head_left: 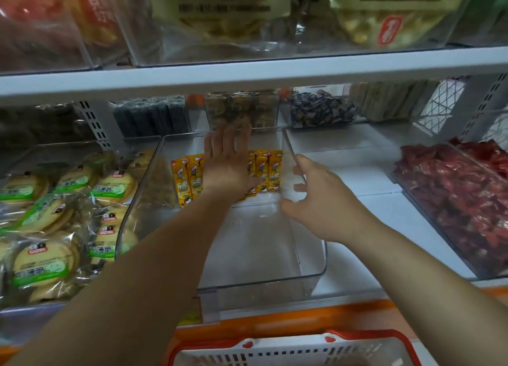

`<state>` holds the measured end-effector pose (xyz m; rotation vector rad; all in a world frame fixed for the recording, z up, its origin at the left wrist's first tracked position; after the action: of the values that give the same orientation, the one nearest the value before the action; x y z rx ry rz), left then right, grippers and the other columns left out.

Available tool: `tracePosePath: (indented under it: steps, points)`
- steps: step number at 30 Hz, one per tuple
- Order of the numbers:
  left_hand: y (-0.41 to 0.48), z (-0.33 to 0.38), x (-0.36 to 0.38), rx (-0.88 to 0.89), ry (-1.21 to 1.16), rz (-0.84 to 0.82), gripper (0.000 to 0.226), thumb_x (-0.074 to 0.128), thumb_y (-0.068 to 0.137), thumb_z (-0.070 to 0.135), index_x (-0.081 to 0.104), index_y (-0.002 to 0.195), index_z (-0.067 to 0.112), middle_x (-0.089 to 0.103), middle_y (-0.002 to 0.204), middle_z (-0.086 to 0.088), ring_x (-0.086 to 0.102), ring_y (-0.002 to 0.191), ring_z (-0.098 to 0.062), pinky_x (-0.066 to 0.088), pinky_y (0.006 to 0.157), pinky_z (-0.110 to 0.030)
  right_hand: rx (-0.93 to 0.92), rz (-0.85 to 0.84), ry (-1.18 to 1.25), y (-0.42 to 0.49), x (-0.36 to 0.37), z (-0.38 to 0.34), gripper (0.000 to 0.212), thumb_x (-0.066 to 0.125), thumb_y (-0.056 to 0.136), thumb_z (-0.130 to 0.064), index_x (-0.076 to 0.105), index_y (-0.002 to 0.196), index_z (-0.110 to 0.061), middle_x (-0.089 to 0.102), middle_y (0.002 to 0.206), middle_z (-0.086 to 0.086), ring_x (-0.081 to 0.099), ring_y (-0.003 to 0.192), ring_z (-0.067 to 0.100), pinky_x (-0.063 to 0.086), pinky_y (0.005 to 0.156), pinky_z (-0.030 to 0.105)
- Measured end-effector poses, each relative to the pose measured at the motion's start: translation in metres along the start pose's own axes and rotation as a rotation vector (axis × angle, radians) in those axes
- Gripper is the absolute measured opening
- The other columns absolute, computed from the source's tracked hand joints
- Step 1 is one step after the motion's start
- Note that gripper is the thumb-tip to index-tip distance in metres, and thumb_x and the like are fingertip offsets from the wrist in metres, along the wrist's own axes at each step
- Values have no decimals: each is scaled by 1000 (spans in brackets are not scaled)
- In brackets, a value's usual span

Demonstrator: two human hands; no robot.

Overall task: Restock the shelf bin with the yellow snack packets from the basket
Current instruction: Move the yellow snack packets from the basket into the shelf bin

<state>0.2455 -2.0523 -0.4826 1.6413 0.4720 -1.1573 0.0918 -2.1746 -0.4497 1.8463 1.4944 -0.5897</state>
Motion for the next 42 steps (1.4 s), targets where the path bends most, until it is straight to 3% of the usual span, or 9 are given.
tracePosePath:
  steps: [6, 9, 13, 19, 23, 31, 34, 38, 42]
  points:
    - [0, 2, -24, 10, -68, -210, 123, 79, 74, 62, 4, 162, 22, 15, 167, -14, 10, 155, -35, 12, 125, -50, 37, -9, -37, 1, 0, 2, 54, 75, 77, -26, 47, 123, -23, 54, 117, 2, 58, 103, 20, 45, 76, 29]
    - [-17, 3, -64, 20, -96, -287, 97, 72, 83, 56, 24, 158, 18, 32, 161, -15, 31, 147, -35, 31, 119, -45, 71, 19, -159, -2, -7, -5, 50, 72, 78, -29, 50, 122, -17, 60, 120, 7, 60, 100, 26, 47, 75, 32]
    - [-71, 6, -123, 10, -303, -395, 50, 70, 90, 43, 61, 132, 18, 60, 132, -9, 56, 120, -27, 45, 100, -33, 32, 70, -637, -14, -24, -34, 53, 63, 84, -44, 47, 125, -15, 58, 124, 10, 56, 113, 34, 48, 82, 41]
    - [-184, 15, -184, 177, -355, -615, 26, 68, 93, 45, 65, 112, 29, 63, 109, 11, 61, 97, -10, 53, 83, -32, -49, 42, -614, -68, -35, -71, 49, 60, 86, -49, 54, 125, -21, 54, 125, 6, 55, 114, 32, 48, 84, 42]
    - [-237, 28, -172, 231, -304, -833, 27, 67, 93, 43, 66, 113, 26, 59, 101, 13, 60, 95, -10, 47, 79, -27, -107, -88, -464, -124, -15, -67, 32, 61, 84, -47, 62, 113, -31, 62, 116, -7, 59, 108, 21, 49, 82, 37]
    - [-340, 33, -43, 44, -279, -1091, 34, 63, 96, 40, 63, 125, 22, 65, 127, -2, 58, 103, -18, 46, 85, -30, 105, -627, -384, -218, 109, 45, 8, 65, 87, -35, 58, 87, -32, 61, 89, -8, 61, 92, 20, 48, 73, 31]
    - [-388, 27, 15, -163, -345, -1159, 42, 63, 96, 41, 60, 131, 18, 60, 135, -6, 57, 117, -24, 46, 91, -33, 176, -714, -287, -241, 165, 89, 10, 68, 89, -29, 62, 96, -27, 62, 117, -3, 58, 105, 18, 37, 79, 24]
    - [-436, 16, 66, -451, -366, -1058, 56, 69, 91, 38, 51, 140, 18, 52, 142, -9, 50, 129, -31, 45, 107, -43, 217, -691, -298, -253, 233, 128, 48, 72, 84, -36, 58, 127, -20, 52, 135, 4, 49, 126, 27, 41, 98, 36]
    - [-456, 13, 97, -563, -397, -907, 67, 73, 83, 21, 46, 143, 13, 39, 150, -12, 49, 130, -36, 45, 104, -44, 208, -619, -402, -249, 273, 155, 77, 73, 77, -47, 41, 143, -24, 45, 143, 3, 40, 131, 28, 41, 107, 46]
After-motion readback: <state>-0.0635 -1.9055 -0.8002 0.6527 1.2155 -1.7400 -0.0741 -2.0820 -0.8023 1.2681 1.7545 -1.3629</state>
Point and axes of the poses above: each hand's wrist, its own y-axis towards the middle knuckle, its own x-axis out of the palm, z = x × y, the point moved 7 cm from there along y, towards the middle knuckle
